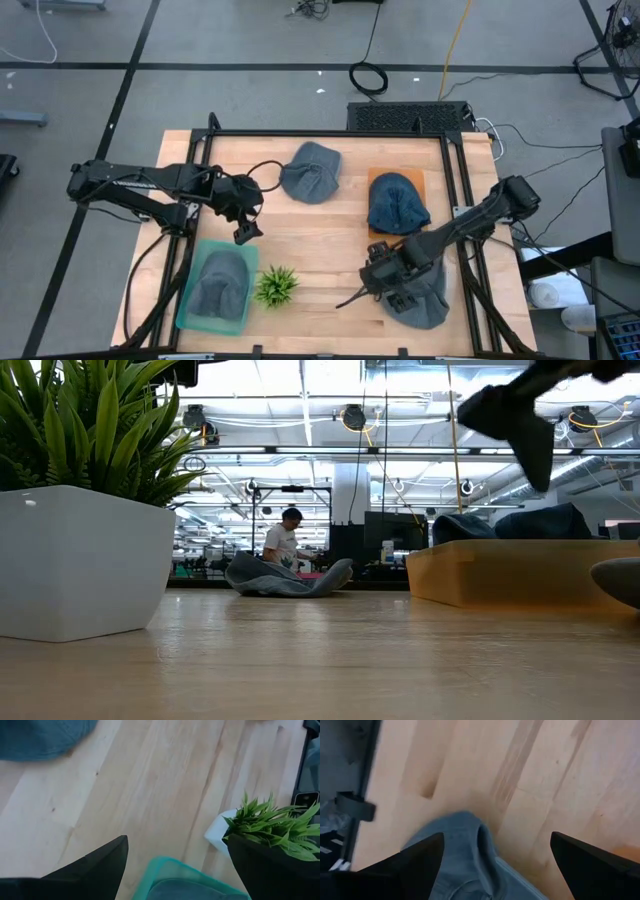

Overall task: Pick & Place hat
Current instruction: Put the bottom gray cap into the green bin

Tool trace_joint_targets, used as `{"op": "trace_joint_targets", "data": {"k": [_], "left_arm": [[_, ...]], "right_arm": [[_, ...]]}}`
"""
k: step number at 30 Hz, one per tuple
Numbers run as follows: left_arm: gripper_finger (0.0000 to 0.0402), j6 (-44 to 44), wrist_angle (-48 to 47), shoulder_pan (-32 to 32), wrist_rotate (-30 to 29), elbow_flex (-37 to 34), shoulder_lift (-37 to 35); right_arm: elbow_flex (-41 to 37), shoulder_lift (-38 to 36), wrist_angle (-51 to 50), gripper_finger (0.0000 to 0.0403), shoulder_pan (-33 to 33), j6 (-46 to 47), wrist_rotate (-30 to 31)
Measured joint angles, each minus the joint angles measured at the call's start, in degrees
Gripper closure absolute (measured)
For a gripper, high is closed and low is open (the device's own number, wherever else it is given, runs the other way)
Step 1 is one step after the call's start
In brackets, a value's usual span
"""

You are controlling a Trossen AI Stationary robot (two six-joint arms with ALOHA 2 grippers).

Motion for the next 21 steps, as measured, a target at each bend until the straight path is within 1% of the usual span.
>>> {"op": "trace_joint_targets", "data": {"k": [2,5,10,17,19,21], "left_arm": [[0.0052,0.6,0.0,0.0,0.0,0.0,0.0],[0.0053,-0.2,-0.1,0.0,0.1,0.0,0.0],[0.0052,-5.4,-2.8,-0.2,0.5,0.0,0.0],[0.0052,-8.4,-6.7,-0.5,0.5,0.0,0.0],[0.0053,-7.8,-6.9,-0.5,-0.1,0.0,0.0],[0.0052,-6.2,-6.3,-0.5,-0.5,0.0,0.0]], "right_arm": [[0.0,1.4,-0.2,0.0051,-0.1,0.0,-0.2],[0.0,3.2,-0.4,0.0051,-0.3,0.4,-3.9],[0.0,5.2,-2.2,0.0051,0.5,4.9,-5.5],[0.0,5.4,-2.3,0.0051,1.4,1.2,-5.4],[-0.2,5.3,-1.8,0.0051,1.3,-0.4,-4.1],[-1.2,5.3,-1.5,0.0051,1.2,-3.1,-4.2]]}}
